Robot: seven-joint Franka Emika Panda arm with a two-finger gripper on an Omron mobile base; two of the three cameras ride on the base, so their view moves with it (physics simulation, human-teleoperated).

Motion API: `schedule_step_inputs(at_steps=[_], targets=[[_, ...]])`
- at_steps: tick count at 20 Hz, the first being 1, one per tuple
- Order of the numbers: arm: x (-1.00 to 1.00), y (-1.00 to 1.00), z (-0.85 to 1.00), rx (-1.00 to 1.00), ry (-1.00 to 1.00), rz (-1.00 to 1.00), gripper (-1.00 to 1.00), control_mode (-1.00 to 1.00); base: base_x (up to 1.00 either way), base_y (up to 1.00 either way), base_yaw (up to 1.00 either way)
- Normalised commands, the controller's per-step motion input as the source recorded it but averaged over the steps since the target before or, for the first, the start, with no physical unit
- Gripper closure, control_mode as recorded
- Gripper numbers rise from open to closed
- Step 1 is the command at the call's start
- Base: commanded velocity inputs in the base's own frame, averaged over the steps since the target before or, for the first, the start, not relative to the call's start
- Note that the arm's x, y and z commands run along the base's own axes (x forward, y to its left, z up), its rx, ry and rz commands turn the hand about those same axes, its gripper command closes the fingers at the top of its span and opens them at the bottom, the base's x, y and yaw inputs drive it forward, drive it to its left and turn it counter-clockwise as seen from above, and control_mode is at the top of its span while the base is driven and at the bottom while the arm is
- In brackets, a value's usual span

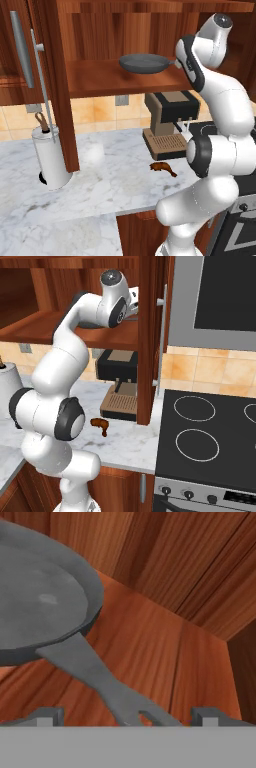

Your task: Retrieve the pan from the cabinet, then place the raw meat into the pan to avoid contamination.

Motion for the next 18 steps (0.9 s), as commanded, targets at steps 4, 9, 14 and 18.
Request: schedule_step_inputs(at_steps=[4, 9, 14, 18], targets=[[0.28, -0.09, -0.12, 0.0, 0.02, 0.0, -1.0, -1.0, 0.0, 0.0, 0.0], [0.27, -0.1, -0.11, 0.0, 0.02, 0.0, -1.0, -1.0, 0.0, 0.0, 0.0], [0.19, -0.07, -0.15, 0.0, 0.05, 0.0, -1.0, -1.0, 0.0, 0.0, 0.0], [0.05, -0.01, -0.18, 0.0, 0.08, 0.0, -1.0, -1.0, 0.0, 0.0, 0.0]])
